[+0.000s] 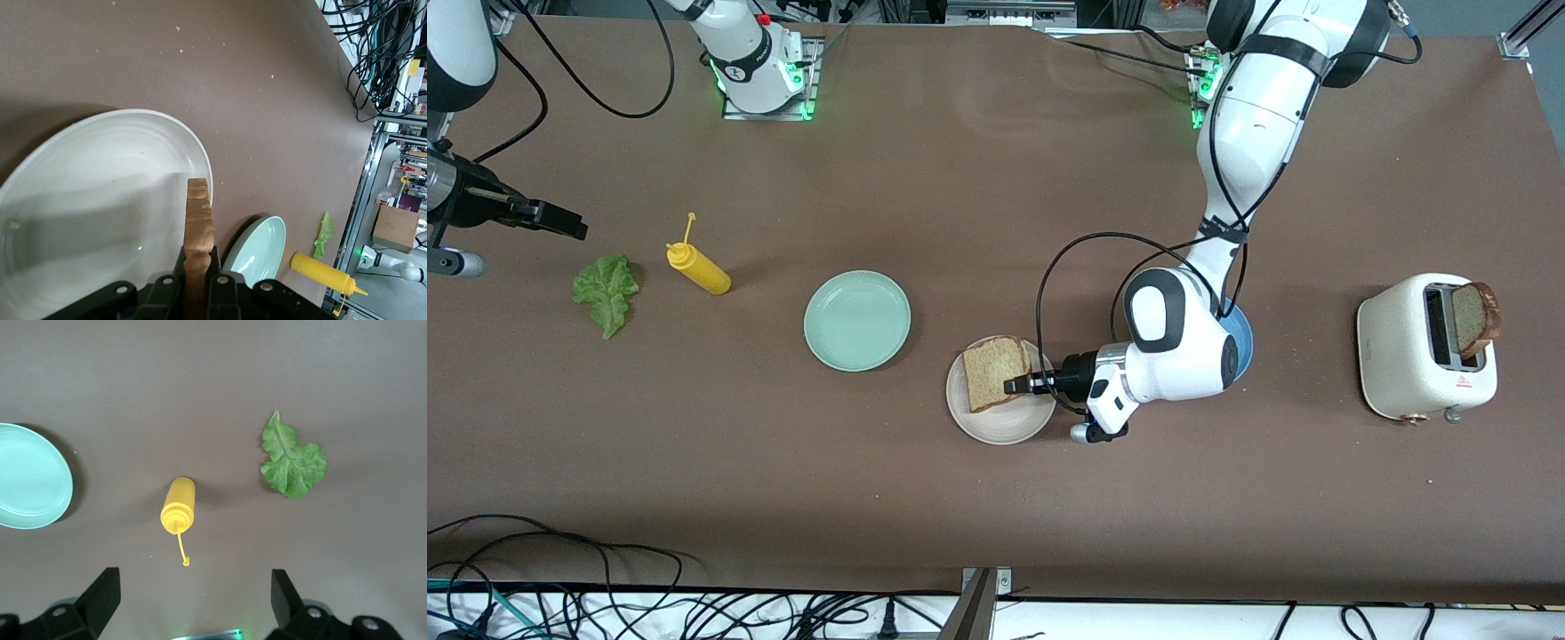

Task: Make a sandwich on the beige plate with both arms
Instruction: 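Lower the bread onto the beige plate and open the left gripper, then move the left gripper back to the toaster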

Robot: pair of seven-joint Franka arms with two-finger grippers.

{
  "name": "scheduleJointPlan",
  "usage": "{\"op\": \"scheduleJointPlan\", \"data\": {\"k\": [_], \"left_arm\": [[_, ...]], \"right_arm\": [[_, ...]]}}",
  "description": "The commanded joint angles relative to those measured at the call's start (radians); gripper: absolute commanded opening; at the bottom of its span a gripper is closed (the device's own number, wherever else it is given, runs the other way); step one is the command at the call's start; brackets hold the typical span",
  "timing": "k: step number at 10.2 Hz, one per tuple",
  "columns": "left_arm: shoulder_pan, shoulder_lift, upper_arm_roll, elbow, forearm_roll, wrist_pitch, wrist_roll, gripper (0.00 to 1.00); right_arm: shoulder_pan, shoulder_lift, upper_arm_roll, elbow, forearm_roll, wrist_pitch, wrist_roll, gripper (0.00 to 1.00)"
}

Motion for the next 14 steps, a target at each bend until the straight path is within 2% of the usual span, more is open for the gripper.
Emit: {"op": "scheduleJointPlan", "data": {"k": [1, 4, 5, 6, 7, 9, 12, 14], "left_arm": [[-0.027, 0.027, 0.007, 0.029, -0.061, 0.038, 0.031, 0.00], [-0.049, 0.044, 0.007, 0.029, -0.060, 0.088, 0.031, 0.00], [-0.049, 0.044, 0.007, 0.029, -0.056, 0.091, 0.031, 0.09], [-0.047, 0.047, 0.009, 0.031, -0.056, 0.095, 0.042, 0.96], [-0.046, 0.046, 0.009, 0.029, -0.053, 0.121, 0.049, 1.00], [-0.043, 0.039, 0.018, 0.029, -0.044, 0.126, 0.048, 1.00], [-0.011, 0.017, 0.020, 0.020, 0.118, 0.115, 0.039, 1.00], [0.038, -0.017, 0.021, 0.015, 0.216, 0.006, 0.034, 1.00]], "right_arm": [[-0.029, 0.011, 0.002, 0.010, -0.010, -0.002, -0.007, 1.00], [-0.029, 0.008, -0.027, 0.025, -0.017, -0.014, -0.007, 1.00], [-0.029, 0.008, -0.028, 0.024, -0.017, -0.003, -0.005, 1.00], [-0.029, 0.010, -0.027, 0.025, -0.016, 0.000, -0.005, 1.00], [-0.029, 0.010, -0.027, 0.025, -0.013, -0.001, -0.007, 1.00], [-0.029, 0.004, -0.034, 0.027, -0.010, -0.009, -0.031, 1.00], [-0.031, 0.029, -0.034, 0.025, -0.010, -0.008, -0.085, 1.00], [-0.036, 0.066, -0.034, 0.027, -0.010, 0.008, -0.089, 1.00]]}}
